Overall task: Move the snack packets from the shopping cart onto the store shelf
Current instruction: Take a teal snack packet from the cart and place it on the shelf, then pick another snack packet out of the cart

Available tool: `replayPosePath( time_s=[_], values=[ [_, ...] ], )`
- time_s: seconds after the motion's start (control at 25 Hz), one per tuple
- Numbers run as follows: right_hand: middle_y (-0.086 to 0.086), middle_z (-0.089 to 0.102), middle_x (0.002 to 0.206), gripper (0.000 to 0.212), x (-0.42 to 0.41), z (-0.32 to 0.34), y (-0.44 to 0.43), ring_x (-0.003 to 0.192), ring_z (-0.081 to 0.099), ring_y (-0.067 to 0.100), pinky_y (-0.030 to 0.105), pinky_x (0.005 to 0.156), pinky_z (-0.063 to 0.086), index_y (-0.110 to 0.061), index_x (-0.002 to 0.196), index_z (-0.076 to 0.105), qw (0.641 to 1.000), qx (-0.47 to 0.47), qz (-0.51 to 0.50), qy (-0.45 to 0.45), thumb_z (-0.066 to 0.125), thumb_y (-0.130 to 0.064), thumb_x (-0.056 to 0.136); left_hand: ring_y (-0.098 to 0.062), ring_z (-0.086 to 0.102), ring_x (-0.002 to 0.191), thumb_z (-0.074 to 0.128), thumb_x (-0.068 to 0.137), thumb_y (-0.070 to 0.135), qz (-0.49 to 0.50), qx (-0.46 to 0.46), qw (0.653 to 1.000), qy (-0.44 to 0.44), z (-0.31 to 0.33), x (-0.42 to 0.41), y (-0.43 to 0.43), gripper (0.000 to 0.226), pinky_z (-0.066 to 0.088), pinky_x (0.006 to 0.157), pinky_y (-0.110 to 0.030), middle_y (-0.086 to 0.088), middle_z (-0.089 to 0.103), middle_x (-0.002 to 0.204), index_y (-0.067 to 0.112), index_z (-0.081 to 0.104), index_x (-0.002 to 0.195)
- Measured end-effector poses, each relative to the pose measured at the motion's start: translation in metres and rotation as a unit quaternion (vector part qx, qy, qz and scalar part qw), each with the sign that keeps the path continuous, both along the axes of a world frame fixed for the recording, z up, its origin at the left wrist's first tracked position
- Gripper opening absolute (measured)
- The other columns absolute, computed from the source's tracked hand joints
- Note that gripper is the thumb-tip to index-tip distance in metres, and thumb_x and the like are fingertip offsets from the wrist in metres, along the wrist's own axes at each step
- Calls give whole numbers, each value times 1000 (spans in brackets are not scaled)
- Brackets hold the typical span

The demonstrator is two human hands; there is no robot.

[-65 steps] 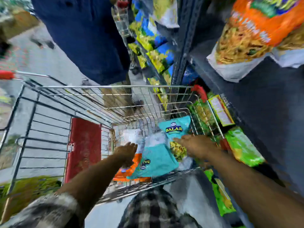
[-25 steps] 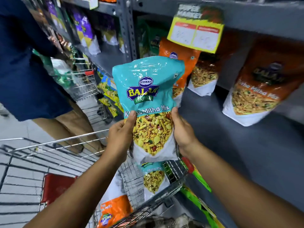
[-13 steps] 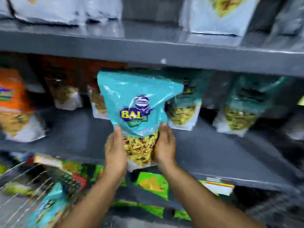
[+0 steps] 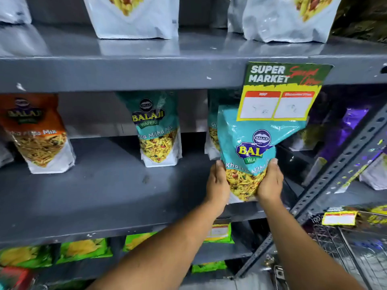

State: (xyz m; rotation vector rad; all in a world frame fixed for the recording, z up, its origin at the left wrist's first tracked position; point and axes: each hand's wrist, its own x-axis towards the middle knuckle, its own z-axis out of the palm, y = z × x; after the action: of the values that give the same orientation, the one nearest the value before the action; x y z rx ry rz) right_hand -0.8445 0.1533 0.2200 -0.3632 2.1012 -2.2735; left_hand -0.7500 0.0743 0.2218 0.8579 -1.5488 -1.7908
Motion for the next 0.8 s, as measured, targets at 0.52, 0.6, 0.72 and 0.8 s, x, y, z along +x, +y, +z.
replayPosePath(
  time_s=[0.52,0.6,0.72,0.8],
  values=[
    [14,53,104,44,135,-26,-29,104,47,7,38,93,41,-8,115,57,978,69,70,183,51,-42,88,-11,46,131,38,97,41,172,-272,947,-20,-24,273,-58,35,32,112,-24,3,52,138,30,50,127],
    [19,59,104,44,210,-26,-68,100,54,23,32,97,41,-14,110,61,941,121,225,223,54,-50,85,-20,45,132,41,97,31,302,-269,908,-114,-34,394,-85,34,32,114,-34,-7,51,139,18,52,126],
    [22,60,96,34,318,-8,-133,98,50,25,11,100,29,0,98,64,840,124,387,360,54,-30,85,-31,41,134,44,93,23,438,-198,830,-282,-47,550,-111,40,34,112,-50,-21,48,140,1,52,126],
    [13,61,98,33,381,1,-176,98,51,18,9,96,30,-6,99,65,751,136,520,384,53,-32,83,-35,41,134,46,92,22,448,-157,788,-391,-67,626,-117,42,35,110,-52,-25,47,140,-2,52,127]
  ],
)
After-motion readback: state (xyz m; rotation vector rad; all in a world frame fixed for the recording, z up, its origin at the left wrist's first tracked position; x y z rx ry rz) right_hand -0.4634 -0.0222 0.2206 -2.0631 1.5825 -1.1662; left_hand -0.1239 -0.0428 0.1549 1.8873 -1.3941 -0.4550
